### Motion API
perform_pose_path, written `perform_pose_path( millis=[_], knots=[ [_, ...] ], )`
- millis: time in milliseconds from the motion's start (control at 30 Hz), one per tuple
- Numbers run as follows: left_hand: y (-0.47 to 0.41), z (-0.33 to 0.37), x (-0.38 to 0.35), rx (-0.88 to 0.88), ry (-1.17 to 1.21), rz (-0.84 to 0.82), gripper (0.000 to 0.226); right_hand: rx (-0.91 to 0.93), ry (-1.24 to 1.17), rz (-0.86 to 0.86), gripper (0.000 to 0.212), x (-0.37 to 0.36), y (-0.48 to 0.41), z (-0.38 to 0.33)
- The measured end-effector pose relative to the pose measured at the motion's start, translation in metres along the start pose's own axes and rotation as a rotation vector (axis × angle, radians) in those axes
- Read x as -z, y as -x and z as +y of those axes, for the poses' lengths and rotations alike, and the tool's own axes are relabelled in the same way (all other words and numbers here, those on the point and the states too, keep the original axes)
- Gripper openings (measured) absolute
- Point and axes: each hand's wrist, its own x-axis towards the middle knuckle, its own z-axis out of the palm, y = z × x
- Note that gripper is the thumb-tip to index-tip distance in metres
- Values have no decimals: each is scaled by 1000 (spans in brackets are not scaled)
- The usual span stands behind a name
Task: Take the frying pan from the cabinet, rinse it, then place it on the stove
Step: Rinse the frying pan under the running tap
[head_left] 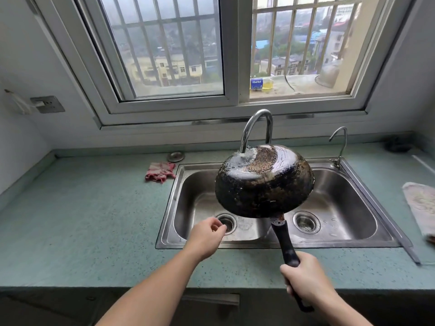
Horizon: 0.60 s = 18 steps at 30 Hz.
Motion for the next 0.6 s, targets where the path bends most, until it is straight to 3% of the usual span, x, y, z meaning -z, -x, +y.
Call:
perform_pose_path(
  millis=[600],
  knots=[
    [-59,-26,21,20,-20,14,11,-128,-276,106,11,-98,-36,-24]
  ],
)
